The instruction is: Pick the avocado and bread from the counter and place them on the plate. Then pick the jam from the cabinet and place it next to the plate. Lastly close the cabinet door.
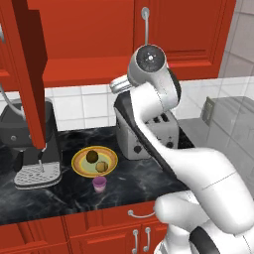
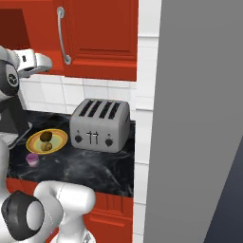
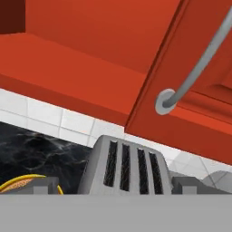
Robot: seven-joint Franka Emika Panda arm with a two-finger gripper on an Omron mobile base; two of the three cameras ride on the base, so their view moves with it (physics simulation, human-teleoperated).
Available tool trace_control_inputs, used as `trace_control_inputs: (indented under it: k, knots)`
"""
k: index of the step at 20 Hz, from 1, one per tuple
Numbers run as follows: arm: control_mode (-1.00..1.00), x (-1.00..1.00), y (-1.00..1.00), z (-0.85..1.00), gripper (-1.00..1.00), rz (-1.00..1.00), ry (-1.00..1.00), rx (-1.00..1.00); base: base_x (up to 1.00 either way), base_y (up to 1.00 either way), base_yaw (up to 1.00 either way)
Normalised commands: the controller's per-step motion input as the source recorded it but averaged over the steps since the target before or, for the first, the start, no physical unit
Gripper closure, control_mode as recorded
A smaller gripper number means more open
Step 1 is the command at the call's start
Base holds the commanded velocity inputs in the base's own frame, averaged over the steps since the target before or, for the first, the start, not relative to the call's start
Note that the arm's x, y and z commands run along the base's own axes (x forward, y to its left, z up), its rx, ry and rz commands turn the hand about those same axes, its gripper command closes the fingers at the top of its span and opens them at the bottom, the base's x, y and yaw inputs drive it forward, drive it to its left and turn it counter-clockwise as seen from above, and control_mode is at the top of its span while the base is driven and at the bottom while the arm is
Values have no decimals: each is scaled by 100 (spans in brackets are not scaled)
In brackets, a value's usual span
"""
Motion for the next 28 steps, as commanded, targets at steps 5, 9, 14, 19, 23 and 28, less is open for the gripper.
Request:
trace_control_inputs:
  k: [5,9,14,19,23,28]
  knots:
    - [-100,-81,0,2,-100,5,-3,-1,0,0,0]
    - [-100,-65,3,19,-100,3,1,1,0,0,0]
    - [-100,-61,7,16,-100,3,0,0,0,0,0]
    - [-100,-67,15,15,-100,5,0,0,0,0,0]
    - [-100,-74,20,18,-100,8,0,0,0,0,0]
    - [-100,-69,19,21,-100,9,0,0,0,0,0]
